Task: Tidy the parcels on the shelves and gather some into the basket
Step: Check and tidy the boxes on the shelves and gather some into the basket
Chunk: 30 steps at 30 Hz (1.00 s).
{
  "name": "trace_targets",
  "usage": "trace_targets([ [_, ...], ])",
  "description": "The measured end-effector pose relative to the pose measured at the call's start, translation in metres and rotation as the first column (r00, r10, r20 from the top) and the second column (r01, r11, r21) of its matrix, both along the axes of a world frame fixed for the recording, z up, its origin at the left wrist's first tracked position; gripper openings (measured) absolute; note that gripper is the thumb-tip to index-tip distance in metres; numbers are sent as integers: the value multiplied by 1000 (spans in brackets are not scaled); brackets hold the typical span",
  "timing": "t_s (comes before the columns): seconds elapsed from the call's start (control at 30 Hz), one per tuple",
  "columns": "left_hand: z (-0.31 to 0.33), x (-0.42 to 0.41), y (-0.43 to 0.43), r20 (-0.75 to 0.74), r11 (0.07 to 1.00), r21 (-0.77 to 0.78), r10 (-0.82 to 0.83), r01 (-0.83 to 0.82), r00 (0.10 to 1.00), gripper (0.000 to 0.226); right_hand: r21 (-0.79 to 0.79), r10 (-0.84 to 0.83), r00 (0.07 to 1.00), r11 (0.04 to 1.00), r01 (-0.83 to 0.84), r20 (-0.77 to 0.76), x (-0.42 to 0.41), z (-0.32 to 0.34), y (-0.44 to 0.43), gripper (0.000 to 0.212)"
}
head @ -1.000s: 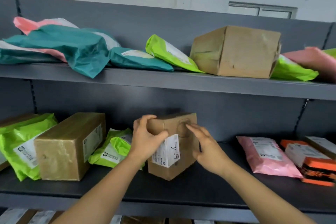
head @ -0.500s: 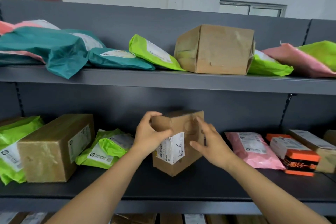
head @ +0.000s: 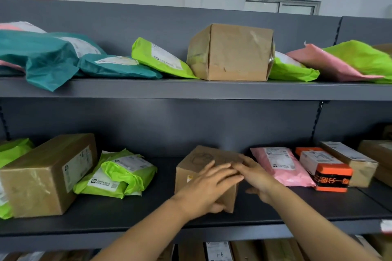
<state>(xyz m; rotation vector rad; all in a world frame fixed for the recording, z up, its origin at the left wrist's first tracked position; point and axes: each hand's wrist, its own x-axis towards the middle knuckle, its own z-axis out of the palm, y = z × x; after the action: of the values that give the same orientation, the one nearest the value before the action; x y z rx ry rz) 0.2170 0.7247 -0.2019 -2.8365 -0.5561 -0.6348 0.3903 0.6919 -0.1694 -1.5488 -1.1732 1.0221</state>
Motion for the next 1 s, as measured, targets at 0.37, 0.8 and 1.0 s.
trace_targets([
  [0.37, -3, -51, 27, 232, 855, -397, 444, -332, 866, 103, 90, 140, 657, 949, -303, 740, 13, -12, -11, 68],
  [0.8, -1, 25, 12, 220, 887, -398, 340, -235, 914, 44, 132, -106, 393, 990, -40, 913, 56, -20, -12, 51],
  [1.0, 0, 37, 9, 233, 890, -403, 327, -216, 916, 44, 117, -107, 330, 993, -11, 938, 49, -12, -10, 53],
])
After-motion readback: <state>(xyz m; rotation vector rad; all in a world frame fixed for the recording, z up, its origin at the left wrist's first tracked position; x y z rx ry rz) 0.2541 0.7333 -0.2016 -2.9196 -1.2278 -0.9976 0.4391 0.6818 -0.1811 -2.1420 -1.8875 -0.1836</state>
